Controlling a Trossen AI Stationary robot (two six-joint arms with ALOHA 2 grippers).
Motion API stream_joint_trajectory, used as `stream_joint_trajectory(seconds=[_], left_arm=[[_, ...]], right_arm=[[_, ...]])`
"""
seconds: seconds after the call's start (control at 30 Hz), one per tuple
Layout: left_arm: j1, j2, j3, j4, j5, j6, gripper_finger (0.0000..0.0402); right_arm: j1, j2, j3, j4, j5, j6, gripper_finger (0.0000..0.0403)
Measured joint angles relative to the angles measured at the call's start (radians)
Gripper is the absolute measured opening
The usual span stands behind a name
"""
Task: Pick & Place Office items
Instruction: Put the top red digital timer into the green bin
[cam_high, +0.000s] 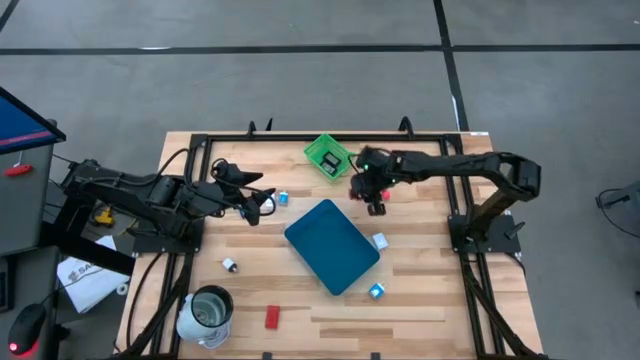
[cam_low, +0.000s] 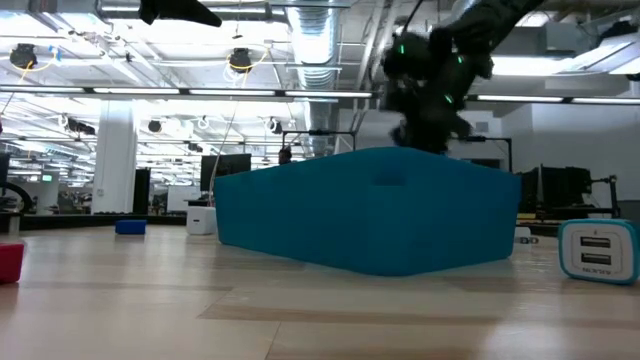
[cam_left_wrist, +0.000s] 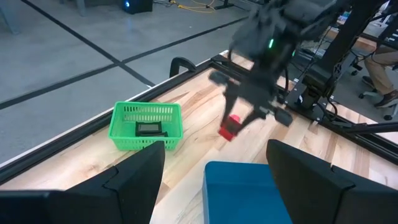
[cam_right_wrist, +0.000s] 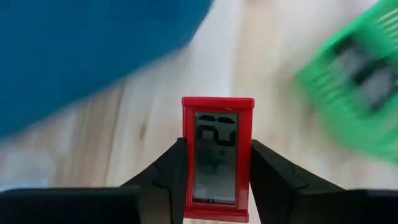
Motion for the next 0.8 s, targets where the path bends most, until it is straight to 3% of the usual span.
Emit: stream_joint_trajectory(seconds=[0.33,0.57,0.8], left_arm=[[0.000,0.000,0.000,0.000,-0.005,0.019,0.0278],[0.000,0.000,0.000,0.001,-0.006,0.019,0.0278],[0.000,0.000,0.000,0.017,-0.010,0.018,0.0278]], right_arm=[[-0.075,0.004,0.226,0.036,-0.001,0.288,0.0133],[-0.152,0.054,0.352,0.060,-0.001,0.365,0.0133],[-0.213,0.200,0.505,-0.057,-0.010,0.389,0.0133]])
